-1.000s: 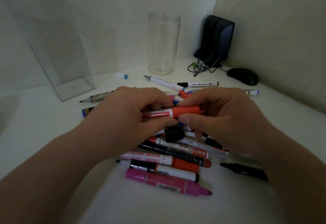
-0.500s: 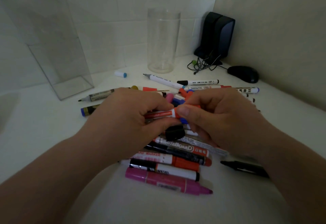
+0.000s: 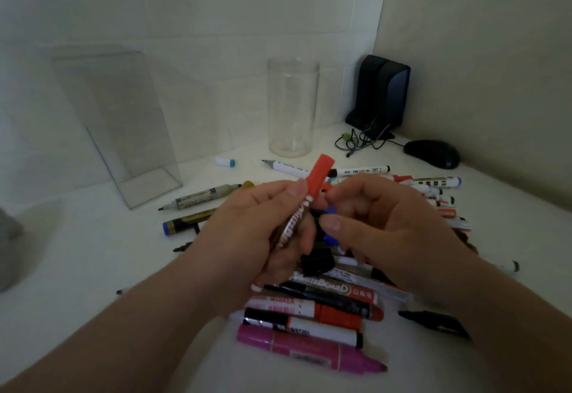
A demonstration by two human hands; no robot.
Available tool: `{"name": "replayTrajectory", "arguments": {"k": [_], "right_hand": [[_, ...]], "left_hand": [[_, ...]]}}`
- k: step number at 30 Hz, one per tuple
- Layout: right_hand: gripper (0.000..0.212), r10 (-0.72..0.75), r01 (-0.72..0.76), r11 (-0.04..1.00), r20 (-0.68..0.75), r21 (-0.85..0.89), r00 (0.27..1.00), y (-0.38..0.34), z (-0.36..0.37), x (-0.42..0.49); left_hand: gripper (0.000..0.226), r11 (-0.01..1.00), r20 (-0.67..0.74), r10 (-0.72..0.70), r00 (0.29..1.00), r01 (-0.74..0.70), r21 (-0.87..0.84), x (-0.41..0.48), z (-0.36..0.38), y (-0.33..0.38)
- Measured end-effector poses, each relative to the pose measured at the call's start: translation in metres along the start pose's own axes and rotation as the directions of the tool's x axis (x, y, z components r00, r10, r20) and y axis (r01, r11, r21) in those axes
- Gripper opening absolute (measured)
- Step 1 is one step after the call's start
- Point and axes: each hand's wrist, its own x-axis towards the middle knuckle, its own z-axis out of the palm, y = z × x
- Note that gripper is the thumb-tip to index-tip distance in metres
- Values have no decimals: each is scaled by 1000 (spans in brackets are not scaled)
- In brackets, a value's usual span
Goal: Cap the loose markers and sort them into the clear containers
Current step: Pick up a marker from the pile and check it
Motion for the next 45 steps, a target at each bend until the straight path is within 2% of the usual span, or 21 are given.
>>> {"name": "replayTrajectory", "arguments": {"k": [6,9,14,18,20,25,32,34,37,39,41,43,45], "right_hand": [[22,-53,53,998,-4,46,999,2,5,-1],[25,-46,48,996,-27,69,999,1,5,-1],[40,4,-1,995,-28,102,1000,-5,7,-2],[49,84,-87,991,33,97,996,-6,12,-1],[47,103,-108,992,63,69,993,-7,18,-1],[7,146,-142,987,48,-70,988,-13,23,-4],[6,147,-147,989,3,33,989,-16,21,-3],[5,164,-153,978,-67,140,984,-16,23,-3],[16,193,-130,960,-247,248,950,-19,24,0],[15,137,-52,976,-416,210,899,-27,20,6],[16,51,0,996,-574,89,817,-38,14,20],[14,-32,28,999,-661,-16,749,-50,4,42],[11,-88,72,996,-701,-52,707,-61,-7,71]], "left_hand": [[31,989,13,-45,999,47,-140,0,4,2],[32,950,-13,-47,999,40,-309,3,4,2],[42,880,-137,1,991,-66,-470,8,3,5],[31,809,-181,86,980,-175,-561,6,7,9],[36,818,-189,104,977,-192,-543,5,7,9],[35,864,-239,124,963,-223,-451,7,4,7],[25,863,-322,143,936,-278,-423,12,-6,7],[28,879,-338,167,926,-295,-375,12,-9,10],[29,941,-402,183,897,-278,-193,12,-14,13],[29,961,-472,202,858,-267,-76,13,-18,14],[30,961,-531,238,813,-276,7,13,-20,17],[25,954,-567,285,773,-287,88,12,-22,21],[20,928,-575,372,729,-273,254,10,-28,20]]}}
